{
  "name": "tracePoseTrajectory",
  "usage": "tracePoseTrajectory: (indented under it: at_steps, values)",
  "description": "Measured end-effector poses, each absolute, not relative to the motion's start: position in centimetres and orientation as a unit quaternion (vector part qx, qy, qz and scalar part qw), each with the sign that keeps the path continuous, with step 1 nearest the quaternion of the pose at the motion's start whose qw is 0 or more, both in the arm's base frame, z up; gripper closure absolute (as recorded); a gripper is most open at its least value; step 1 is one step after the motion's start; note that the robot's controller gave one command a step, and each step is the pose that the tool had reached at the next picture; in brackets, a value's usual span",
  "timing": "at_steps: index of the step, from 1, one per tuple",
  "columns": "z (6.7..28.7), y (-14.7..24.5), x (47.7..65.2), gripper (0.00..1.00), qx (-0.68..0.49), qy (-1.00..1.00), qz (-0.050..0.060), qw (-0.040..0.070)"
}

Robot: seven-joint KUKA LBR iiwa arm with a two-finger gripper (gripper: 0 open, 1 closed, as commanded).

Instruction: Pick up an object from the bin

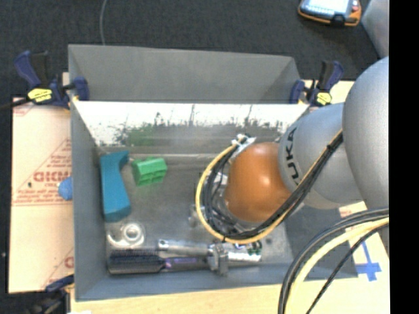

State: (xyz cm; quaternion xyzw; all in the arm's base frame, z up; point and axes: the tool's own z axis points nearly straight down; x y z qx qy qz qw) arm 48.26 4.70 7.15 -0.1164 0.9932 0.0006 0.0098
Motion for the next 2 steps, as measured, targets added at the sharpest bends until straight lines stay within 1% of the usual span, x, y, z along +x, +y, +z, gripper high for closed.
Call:
tracePoseTrajectory:
  at_steps: [1,2]
  values:
    - [15.6,5.5,47.3,0.00,-0.122,0.993,0.000,0.006]
    - [10.0,0.9,48.8,0.00,-0.055,0.998,0.001,0.005]
